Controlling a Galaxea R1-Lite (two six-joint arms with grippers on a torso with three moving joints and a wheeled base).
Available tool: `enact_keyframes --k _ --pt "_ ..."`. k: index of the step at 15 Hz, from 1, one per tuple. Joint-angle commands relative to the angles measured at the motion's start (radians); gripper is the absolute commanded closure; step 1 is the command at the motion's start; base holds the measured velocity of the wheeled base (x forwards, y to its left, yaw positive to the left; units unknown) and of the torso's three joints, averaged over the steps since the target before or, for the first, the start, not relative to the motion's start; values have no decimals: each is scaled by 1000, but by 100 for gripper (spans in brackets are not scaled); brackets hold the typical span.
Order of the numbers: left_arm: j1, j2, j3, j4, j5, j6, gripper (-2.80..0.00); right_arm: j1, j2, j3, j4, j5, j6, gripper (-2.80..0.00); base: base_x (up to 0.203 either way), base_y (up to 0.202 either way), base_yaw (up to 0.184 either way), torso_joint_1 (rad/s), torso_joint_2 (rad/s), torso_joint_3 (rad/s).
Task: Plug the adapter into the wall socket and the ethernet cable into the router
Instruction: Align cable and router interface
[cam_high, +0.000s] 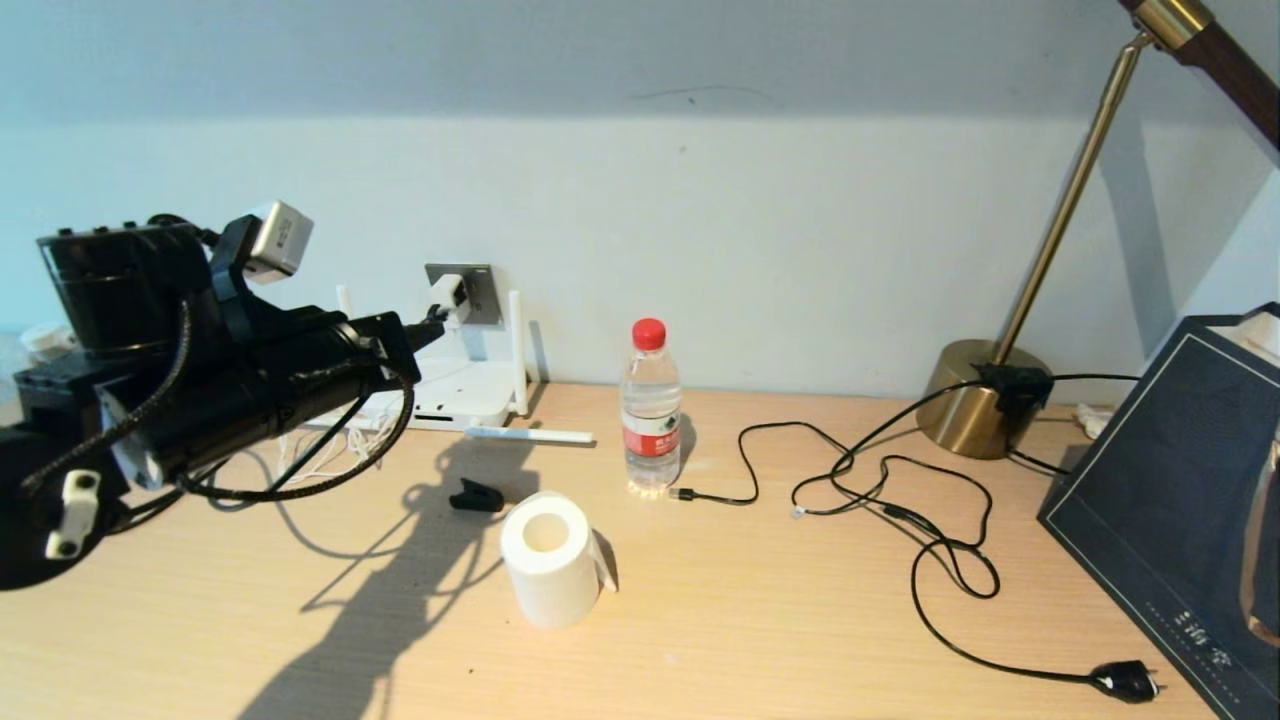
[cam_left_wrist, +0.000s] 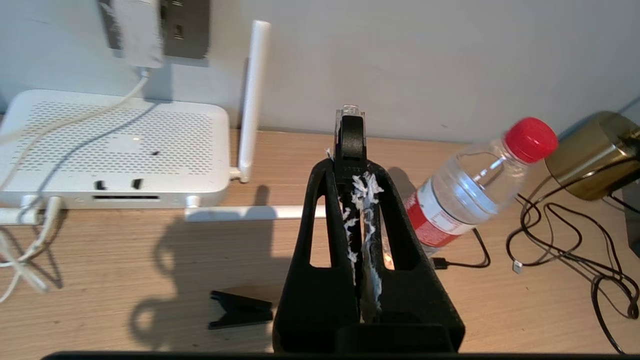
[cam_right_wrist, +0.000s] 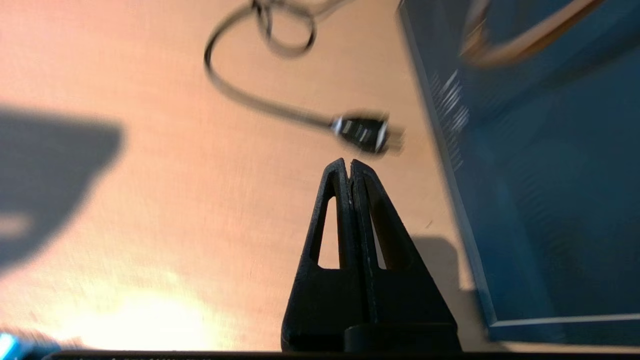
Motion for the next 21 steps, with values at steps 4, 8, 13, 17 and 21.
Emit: enact_keyframes --k 4,8,13,17,21 --pt "-35 62 11 -16 37 4 0 23 -83 36 34 -57 50 0 0 0 0 0 0 0" --pt "-34 76 44 -87 90 50 0 23 -91 33 35 -67 136 0 0 0 0 0 0 0" --pt "-33 169 54 -187 186 149 0 31 -266 34 34 -67 152 0 0 0 0 0 0 0" --pt "-13 225 57 -231 191 149 0 37 -286 38 25 -69 147 0 0 0 0 0 0 0" --pt "59 256 91 -274 201 151 0 37 -286 38 25 -67 162 0 0 0 0 0 0 0"
